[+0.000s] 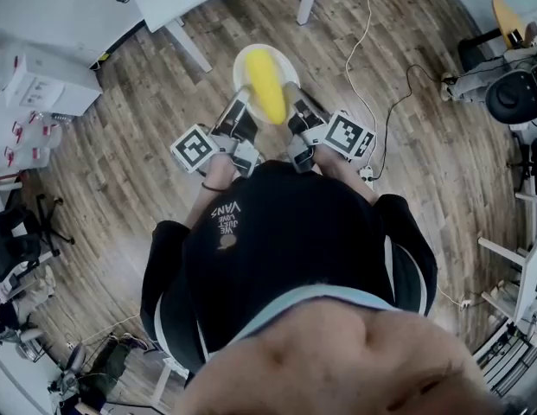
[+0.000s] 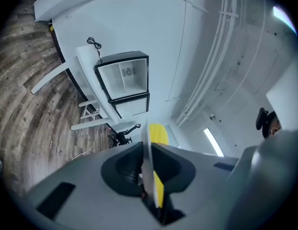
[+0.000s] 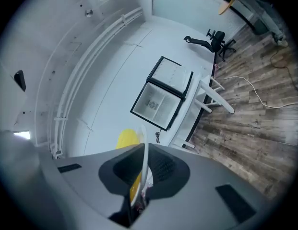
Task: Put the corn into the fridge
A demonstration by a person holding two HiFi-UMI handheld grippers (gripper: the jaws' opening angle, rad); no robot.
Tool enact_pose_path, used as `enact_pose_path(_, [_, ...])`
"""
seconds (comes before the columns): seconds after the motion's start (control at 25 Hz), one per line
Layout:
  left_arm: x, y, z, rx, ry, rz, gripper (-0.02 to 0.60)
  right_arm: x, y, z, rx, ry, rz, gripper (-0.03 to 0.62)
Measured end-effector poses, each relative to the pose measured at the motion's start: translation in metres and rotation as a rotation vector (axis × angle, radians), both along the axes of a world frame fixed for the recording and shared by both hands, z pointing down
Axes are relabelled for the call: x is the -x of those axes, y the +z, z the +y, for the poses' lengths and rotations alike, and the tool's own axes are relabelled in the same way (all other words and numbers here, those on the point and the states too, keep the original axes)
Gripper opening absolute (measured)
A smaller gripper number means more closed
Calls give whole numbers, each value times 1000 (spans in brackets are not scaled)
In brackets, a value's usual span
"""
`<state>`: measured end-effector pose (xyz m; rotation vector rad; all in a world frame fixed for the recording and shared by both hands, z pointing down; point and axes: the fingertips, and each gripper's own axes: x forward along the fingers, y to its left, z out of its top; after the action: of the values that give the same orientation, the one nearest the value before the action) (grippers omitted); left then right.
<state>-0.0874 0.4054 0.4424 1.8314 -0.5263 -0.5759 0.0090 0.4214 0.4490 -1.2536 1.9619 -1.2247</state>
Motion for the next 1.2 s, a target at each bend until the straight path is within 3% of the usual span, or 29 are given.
enact_pose_path(0.4, [0, 3, -3, 3, 28, 5, 46, 1, 3, -1, -1, 29, -8, 26])
enact_pose_path(0.76, [35, 2, -69, 31, 80, 4, 46, 36, 1, -62, 26, 79, -9, 26])
enact_pose_path(1.2, [33, 2, -103, 31, 100, 4, 46, 36, 1, -93, 36, 93, -13, 26])
